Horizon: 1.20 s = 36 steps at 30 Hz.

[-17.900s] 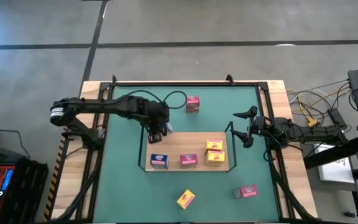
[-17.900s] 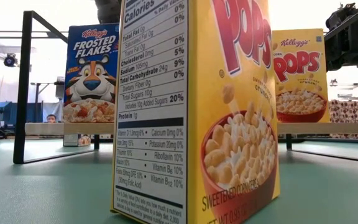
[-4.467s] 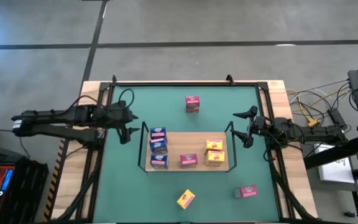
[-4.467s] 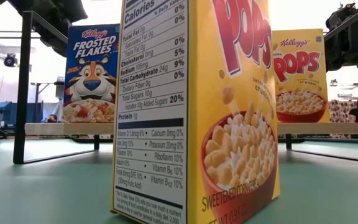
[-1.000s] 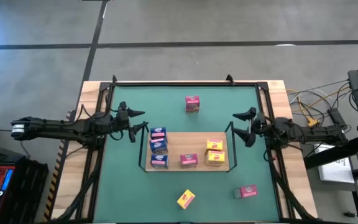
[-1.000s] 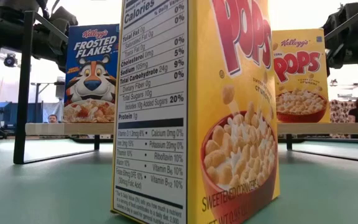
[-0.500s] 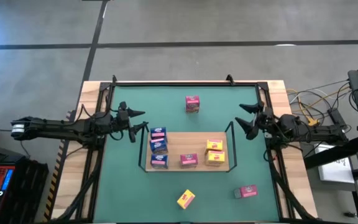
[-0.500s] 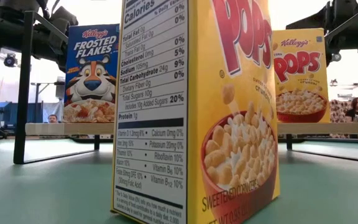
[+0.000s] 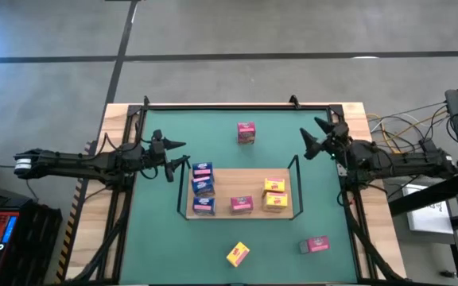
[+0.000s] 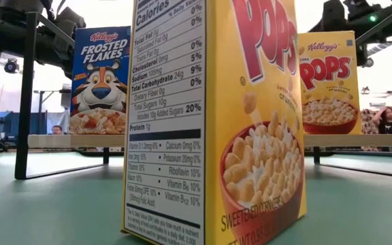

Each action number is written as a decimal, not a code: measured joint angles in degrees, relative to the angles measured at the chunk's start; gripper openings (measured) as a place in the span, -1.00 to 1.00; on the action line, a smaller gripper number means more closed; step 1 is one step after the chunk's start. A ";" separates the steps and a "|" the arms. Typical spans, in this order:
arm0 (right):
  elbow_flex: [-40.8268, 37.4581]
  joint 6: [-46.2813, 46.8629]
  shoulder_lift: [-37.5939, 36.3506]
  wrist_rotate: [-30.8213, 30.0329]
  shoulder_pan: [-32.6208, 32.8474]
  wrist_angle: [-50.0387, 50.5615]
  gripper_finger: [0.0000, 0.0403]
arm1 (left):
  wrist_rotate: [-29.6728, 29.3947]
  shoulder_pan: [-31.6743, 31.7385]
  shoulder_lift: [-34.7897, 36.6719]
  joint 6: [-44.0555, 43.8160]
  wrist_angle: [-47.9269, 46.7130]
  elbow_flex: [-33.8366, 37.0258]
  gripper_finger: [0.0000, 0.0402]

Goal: Stack cereal on shelf
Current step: Put the top pink cereal box on the shelf aligned with the other pink cereal box

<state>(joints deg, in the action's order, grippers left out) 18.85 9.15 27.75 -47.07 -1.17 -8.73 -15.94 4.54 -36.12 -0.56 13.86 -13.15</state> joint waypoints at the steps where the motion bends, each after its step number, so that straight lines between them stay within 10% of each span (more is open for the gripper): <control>1: 1.73 -0.13 1.82 0.01 0.00 1.32 0.84 | 0.01 0.00 -0.12 -0.02 0.07 -0.01 0.16; 12: 19.36 13.18 14.04 1.44 -5.05 33.06 0.84 | 0.00 0.00 -0.72 -0.12 0.22 -0.11 0.16; 36: 25.08 11.93 31.89 23.30 -14.99 26.37 0.84 | 0.00 0.00 -1.05 -0.04 0.78 -0.09 0.16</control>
<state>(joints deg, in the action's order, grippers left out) 43.93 21.08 59.64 -23.77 -16.16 17.64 -15.94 4.54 -37.17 -0.60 14.63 -13.23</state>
